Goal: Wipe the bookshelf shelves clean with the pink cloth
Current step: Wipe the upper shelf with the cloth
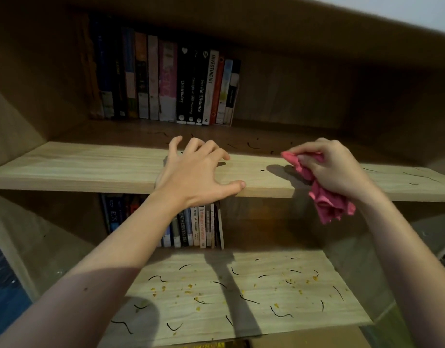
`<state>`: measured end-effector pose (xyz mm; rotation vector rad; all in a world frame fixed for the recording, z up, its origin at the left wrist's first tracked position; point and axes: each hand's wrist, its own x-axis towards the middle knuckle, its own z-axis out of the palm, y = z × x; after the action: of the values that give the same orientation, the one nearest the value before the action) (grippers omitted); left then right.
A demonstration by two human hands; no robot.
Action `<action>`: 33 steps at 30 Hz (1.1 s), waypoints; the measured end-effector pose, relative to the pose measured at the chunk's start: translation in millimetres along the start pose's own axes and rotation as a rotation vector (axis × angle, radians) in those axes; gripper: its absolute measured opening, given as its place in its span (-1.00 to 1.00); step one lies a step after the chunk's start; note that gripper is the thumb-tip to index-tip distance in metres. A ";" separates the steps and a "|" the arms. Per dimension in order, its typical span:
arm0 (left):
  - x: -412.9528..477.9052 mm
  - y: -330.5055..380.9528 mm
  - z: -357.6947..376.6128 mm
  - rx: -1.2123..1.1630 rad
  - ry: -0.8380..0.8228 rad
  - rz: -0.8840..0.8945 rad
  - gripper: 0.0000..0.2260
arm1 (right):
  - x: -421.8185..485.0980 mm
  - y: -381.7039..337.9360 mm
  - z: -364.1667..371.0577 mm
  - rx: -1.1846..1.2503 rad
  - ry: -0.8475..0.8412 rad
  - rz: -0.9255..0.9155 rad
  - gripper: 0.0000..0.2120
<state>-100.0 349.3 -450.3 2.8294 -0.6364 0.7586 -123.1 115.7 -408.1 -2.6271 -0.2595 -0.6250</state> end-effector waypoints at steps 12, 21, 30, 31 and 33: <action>5.4 22.0 -1.7 0.008 -0.094 -0.008 -0.41 | 5.8 -41.8 32.5 -0.200 -0.215 -0.066 -0.77; 3.6 20.3 3.5 0.048 -0.008 0.001 -0.44 | 7.4 -44.3 32.2 -0.173 -0.223 -0.083 -0.78; 2.3 18.1 1.7 0.070 -0.054 -0.003 -0.43 | 2.9 -40.1 27.2 -0.189 -0.175 0.007 -0.79; 2.3 18.0 1.9 0.070 -0.053 -0.008 -0.43 | -0.8 -42.4 25.1 -0.149 -0.207 -0.009 -0.80; 1.6 18.0 1.4 0.067 -0.069 -0.015 -0.43 | 3.6 -38.0 15.7 -0.101 -0.260 0.062 -0.80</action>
<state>-106.0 332.2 -450.2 2.9291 -0.6101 0.6948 -124.2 156.9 -405.4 -2.8011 -0.2277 -0.2818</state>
